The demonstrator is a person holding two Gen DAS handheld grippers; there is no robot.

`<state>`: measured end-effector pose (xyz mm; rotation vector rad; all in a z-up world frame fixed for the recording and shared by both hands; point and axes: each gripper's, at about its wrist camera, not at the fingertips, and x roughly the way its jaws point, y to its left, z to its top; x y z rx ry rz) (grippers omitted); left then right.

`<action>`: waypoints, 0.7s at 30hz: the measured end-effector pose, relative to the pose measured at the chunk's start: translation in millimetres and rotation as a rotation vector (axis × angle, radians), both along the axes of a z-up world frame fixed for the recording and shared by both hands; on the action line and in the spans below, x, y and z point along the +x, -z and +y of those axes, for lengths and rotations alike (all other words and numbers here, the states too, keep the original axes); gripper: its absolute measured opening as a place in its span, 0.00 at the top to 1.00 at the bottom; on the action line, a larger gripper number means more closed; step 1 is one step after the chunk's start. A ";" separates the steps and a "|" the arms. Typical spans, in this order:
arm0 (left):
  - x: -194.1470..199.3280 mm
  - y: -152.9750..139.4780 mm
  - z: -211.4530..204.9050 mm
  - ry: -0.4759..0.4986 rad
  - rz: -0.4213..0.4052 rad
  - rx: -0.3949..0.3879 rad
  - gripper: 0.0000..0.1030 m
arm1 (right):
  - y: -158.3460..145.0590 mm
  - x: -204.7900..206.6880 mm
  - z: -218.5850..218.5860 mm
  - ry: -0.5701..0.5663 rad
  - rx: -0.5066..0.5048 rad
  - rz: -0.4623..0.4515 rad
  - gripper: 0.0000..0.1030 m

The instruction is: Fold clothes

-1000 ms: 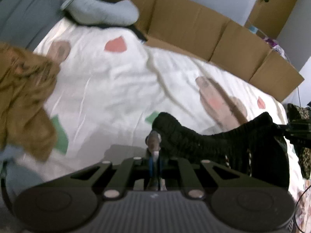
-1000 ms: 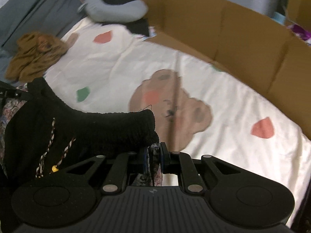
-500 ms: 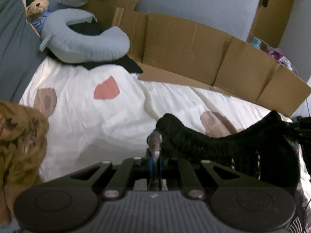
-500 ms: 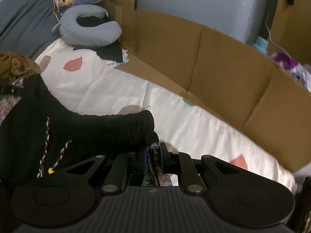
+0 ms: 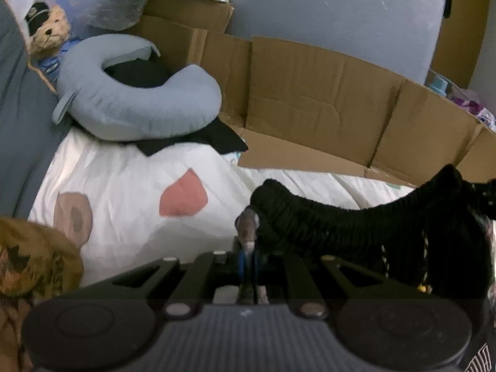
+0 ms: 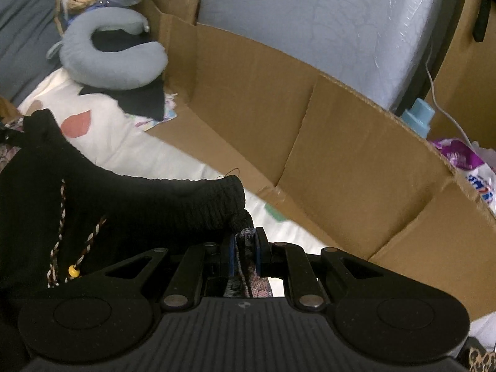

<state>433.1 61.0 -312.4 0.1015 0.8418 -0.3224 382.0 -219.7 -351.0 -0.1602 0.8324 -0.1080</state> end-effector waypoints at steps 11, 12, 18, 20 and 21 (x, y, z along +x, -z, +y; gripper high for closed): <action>57.3 9.7 -27.3 -0.065 0.003 0.084 0.95 | 18.8 59.3 -15.2 0.049 -0.066 0.028 0.90; 61.4 11.4 -29.1 -0.079 0.001 0.092 0.95 | 21.7 63.5 -15.9 0.056 -0.071 0.033 0.90; 76.4 33.2 -24.2 -0.149 0.099 0.072 0.53 | 48.0 75.9 -19.9 0.045 -0.049 0.105 0.75; 71.1 33.2 -21.7 -0.140 0.080 0.079 0.37 | 53.5 73.3 -23.9 0.052 -0.038 0.124 0.73; 68.9 33.1 -20.9 -0.131 0.076 0.087 0.37 | 53.9 71.3 -26.1 0.053 -0.024 0.126 0.67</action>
